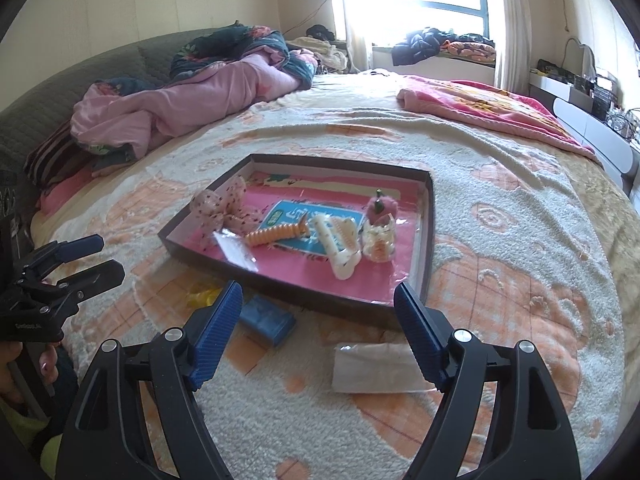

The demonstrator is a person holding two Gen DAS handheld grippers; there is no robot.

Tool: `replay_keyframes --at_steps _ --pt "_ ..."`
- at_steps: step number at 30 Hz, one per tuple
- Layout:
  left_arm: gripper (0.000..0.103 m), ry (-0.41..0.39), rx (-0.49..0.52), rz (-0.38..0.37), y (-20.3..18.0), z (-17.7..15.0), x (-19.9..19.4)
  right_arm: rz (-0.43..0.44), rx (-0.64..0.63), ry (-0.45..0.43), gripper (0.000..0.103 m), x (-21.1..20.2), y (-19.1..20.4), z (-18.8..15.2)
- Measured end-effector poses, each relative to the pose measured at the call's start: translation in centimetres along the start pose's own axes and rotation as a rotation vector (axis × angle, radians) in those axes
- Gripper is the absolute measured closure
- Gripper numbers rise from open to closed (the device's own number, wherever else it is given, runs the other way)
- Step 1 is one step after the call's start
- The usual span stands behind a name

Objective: Organize jewelry
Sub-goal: 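Withdraw both tools from the tray toward the remaining accessories, then grasp the maroon snap clip with the left tool while the right tool grasps the blue box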

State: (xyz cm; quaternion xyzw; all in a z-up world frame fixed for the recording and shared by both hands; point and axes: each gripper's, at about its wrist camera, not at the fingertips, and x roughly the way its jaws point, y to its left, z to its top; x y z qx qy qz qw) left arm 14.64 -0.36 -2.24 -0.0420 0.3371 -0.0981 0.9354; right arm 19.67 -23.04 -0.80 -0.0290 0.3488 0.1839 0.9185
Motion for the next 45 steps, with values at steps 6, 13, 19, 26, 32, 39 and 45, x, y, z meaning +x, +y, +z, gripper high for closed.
replay_keyframes --at_steps 6,13,19,26,32,39,45 --pt "0.011 0.018 0.001 -0.003 -0.1 -1.1 -0.5 0.015 -0.025 0.009 0.027 0.0 0.9 -0.6" --pt "0.011 0.06 -0.01 -0.019 -0.5 -2.3 -0.5 0.027 -0.038 0.028 0.027 0.4 1.1 -1.2" --pt "0.011 0.133 -0.025 -0.055 -1.3 -3.7 -0.2 0.038 -0.055 0.037 0.027 0.8 1.2 -1.6" --pt "0.011 0.223 -0.056 -0.093 -2.0 -5.0 0.6 0.062 -0.069 0.06 0.027 1.8 1.1 -1.9" --pt "0.011 0.306 -0.118 -0.175 -2.1 -6.0 1.3 0.104 -0.105 0.092 0.028 2.9 1.2 -2.1" --pt "0.019 0.362 -0.202 -0.253 -2.3 -6.2 2.5 0.172 -0.147 0.161 0.041 5.3 1.2 -2.1" --pt "0.019 0.378 -0.21 -0.245 -3.2 -5.4 3.7 0.226 -0.167 0.2 0.049 7.1 1.3 -1.9"
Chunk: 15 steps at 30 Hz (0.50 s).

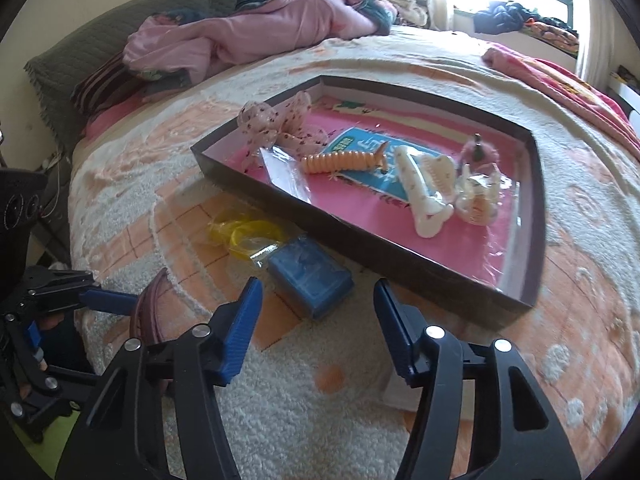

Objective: Organize jewelry
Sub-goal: 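Grasp the maroon snap clip with the left tool while the right tool grasps the blue box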

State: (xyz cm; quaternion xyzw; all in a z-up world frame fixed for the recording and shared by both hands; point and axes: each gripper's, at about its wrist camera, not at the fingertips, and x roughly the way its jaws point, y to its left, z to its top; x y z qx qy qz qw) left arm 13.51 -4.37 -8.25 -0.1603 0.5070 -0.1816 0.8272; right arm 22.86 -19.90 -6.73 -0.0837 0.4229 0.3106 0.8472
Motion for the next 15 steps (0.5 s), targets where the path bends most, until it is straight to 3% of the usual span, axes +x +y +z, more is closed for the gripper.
replay_keyframes --at_steps 6,11,15 --pt "0.023 -0.001 0.029 0.058 -0.4 1.5 1.0 0.035 -0.001 0.032 0.052 1.9 -0.1 0.6" --pt "0.042 -0.01 0.055 0.116 -0.3 2.3 1.6 0.073 0.016 0.033 0.057 2.4 -0.5 0.6" --pt "0.052 -0.028 0.053 0.112 0.0 2.6 1.5 0.09 0.047 0.015 0.061 1.7 -1.1 0.5"
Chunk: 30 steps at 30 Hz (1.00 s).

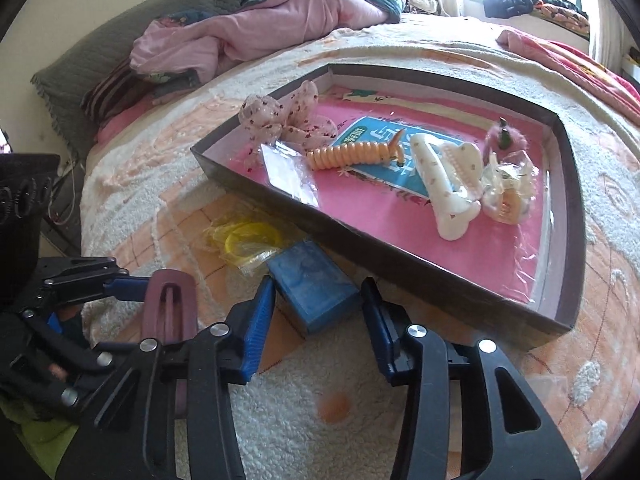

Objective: Organize jewelry
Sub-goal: 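Grasp the maroon snap clip with the left tool while the right tool grasps the blue box, then carry the maroon clip toward the tray with the left tool while the right tool carries the blue box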

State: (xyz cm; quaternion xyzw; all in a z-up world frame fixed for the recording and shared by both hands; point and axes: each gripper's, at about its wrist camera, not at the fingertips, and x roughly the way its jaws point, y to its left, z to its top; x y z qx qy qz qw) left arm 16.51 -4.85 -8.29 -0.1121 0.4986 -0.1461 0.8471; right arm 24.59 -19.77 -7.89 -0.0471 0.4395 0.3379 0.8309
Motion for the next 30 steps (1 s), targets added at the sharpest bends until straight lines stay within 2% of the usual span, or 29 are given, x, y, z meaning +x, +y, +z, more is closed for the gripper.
replay_keyframes --at_steps 2,6,7,8,17,20,30 --pt "0.06 -0.013 -0.005 -0.007 0.2 0.1 -0.1 -0.011 0.005 -0.009 0.062 -0.3 -0.1 -0.1" --pt "0.071 -0.033 -0.009 -0.046 0.5 -0.1 -0.5 -0.026 0.01 -0.038 0.063 -1.3 0.1 -0.6" --pt "0.083 -0.037 -0.005 -0.071 0.5 -0.2 -0.7 -0.034 0.01 -0.042 0.064 -1.5 0.1 -0.7" --pt "0.088 -0.036 -0.006 -0.092 0.4 -0.4 -0.8 -0.046 0.01 -0.047 0.064 -1.7 0.2 -0.8" --pt "0.095 -0.064 0.12 -0.09 -2.4 -0.6 -1.4 -0.095 0.047 -0.097 0.067 -4.0 0.1 -2.1" --pt "0.098 -0.071 0.143 -0.079 -3.0 -0.5 -1.6 -0.107 0.066 -0.108 0.067 -4.7 0.0 -2.6" --pt "0.098 -0.114 0.179 -0.045 -3.5 0.1 -2.6 -0.138 0.113 -0.143 0.068 -6.4 0.2 -3.6"
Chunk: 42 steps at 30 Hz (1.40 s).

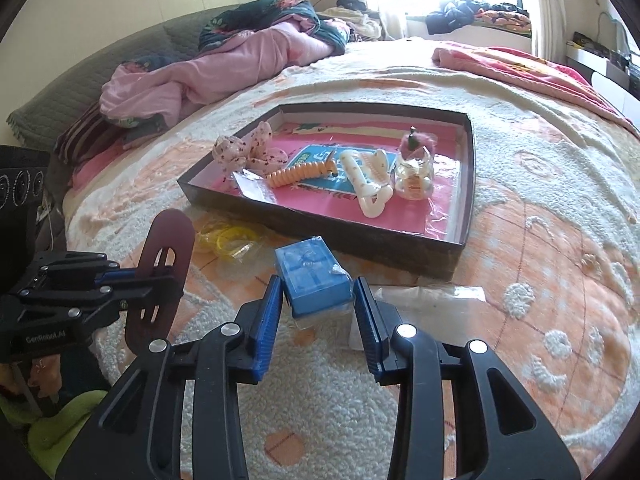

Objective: Organize jewelry
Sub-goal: 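Carry the maroon clip toward the tray with the left tool while the right tool carries the blue box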

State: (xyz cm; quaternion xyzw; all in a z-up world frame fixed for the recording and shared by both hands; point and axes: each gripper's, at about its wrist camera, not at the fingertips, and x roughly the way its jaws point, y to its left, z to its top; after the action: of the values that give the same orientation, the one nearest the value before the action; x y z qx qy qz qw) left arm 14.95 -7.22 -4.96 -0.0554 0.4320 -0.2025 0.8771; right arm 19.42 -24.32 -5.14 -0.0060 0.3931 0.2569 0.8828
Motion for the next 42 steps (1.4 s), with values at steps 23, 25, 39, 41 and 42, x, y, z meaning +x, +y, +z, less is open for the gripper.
replay_keyframes --at_steps 23,25,39,41,42 --pt "0.098 -0.1 -0.003 0.093 3.1 2.5 -2.4 0.017 -0.055 -0.047 0.069 -0.6 3.3 2.7" --pt "0.098 -0.104 -0.007 0.097 3.6 2.8 -2.4 0.013 -0.053 -0.055 0.069 -0.4 3.3 3.1" --pt "0.098 -0.125 0.0 0.095 4.8 5.7 -1.4 -0.033 -0.041 -0.092 0.069 0.2 1.7 6.0" --pt "0.098 -0.131 0.006 0.091 4.7 6.5 -1.2 -0.05 -0.033 -0.098 0.069 0.3 1.1 6.5" --pt "0.098 -0.135 0.013 0.092 4.6 6.8 -1.1 -0.061 -0.027 -0.101 0.069 0.4 0.7 6.7"
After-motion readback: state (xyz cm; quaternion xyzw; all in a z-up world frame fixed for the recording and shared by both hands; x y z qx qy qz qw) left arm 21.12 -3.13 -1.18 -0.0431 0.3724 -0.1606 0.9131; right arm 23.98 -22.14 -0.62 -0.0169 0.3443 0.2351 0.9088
